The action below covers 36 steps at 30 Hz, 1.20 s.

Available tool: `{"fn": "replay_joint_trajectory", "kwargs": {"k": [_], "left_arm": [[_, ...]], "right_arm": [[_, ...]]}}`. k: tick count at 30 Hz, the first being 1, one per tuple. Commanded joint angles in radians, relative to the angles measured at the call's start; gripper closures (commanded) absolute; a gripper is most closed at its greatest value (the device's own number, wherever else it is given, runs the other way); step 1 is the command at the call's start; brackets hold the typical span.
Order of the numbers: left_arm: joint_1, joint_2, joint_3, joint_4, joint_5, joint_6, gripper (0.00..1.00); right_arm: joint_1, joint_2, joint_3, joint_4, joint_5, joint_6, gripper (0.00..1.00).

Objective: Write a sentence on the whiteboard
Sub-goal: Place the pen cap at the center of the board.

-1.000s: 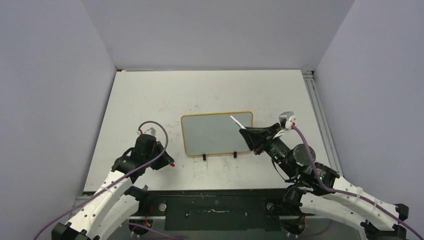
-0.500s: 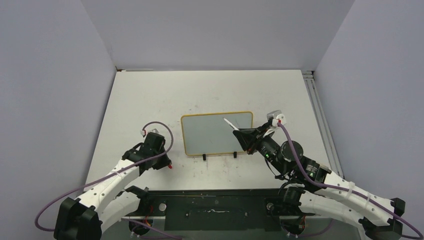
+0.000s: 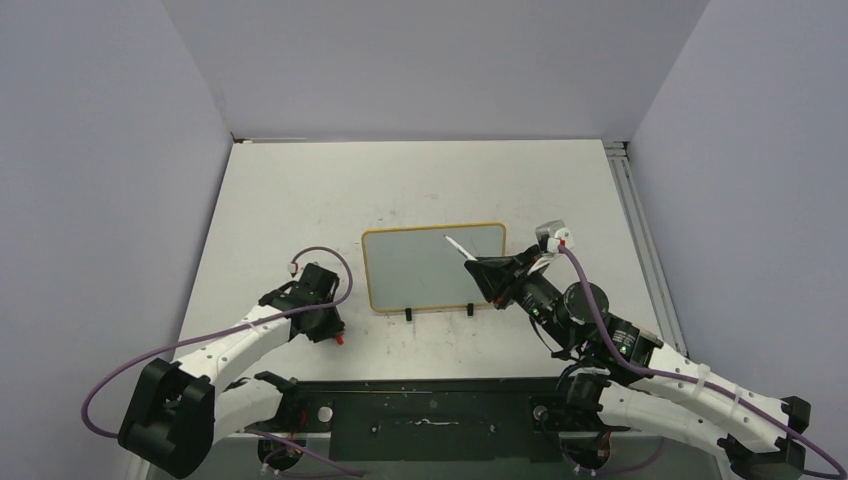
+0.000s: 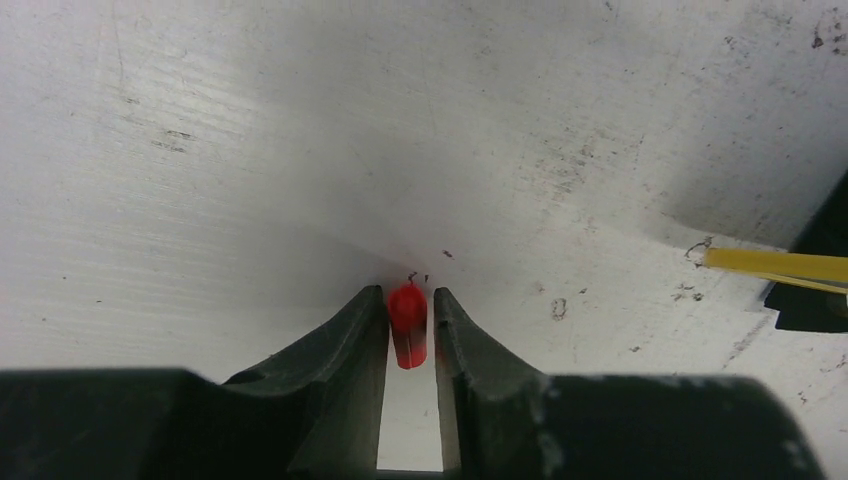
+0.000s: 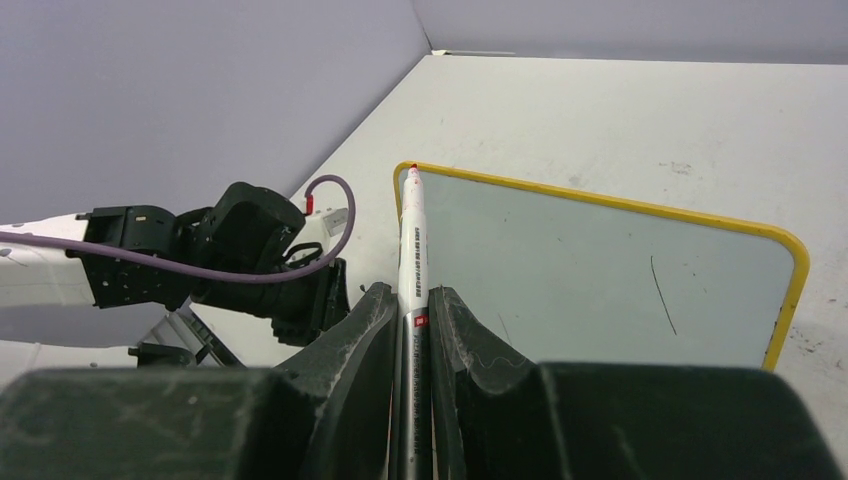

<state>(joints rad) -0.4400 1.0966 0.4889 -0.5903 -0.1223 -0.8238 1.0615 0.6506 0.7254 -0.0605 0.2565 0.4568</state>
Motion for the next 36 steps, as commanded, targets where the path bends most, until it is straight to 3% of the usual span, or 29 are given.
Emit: {"fn": "replay_joint_trajectory", "kwargs": {"k": [1, 5, 13, 17, 22, 29, 36], "left_arm": [[-0.005, 0.014, 0.018, 0.018, -0.038, 0.017, 0.73], [-0.005, -0.008, 0.023, 0.002, -0.061, 0.015, 0.53], [-0.021, -0.177, 0.064, -0.035, -0.161, 0.044, 0.36], [-0.105, -0.261, 0.106, -0.009, -0.198, 0.093, 0.36], [-0.311, -0.260, 0.116, 0.091, -0.257, 0.091, 0.36], [-0.548, -0.086, 0.124, 0.223, -0.400, -0.050, 0.40], [-0.606, 0.134, 0.192, 0.352, -0.427, -0.101, 0.49]], "right_arm": [[0.004, 0.000, -0.014, 0.050, -0.015, 0.017, 0.95], [0.004, -0.006, -0.007, 0.037, -0.010, 0.013, 0.95], [0.004, -0.007, 0.004, 0.019, -0.003, 0.005, 0.95], [0.004, 0.005, 0.026, 0.005, -0.004, 0.003, 0.95], [0.003, -0.008, 0.030, 0.006, 0.010, 0.005, 0.95], [0.005, -0.002, 0.042, -0.006, 0.020, 0.012, 0.95], [0.003, -0.001, 0.036, -0.003, 0.048, 0.017, 0.95]]}}
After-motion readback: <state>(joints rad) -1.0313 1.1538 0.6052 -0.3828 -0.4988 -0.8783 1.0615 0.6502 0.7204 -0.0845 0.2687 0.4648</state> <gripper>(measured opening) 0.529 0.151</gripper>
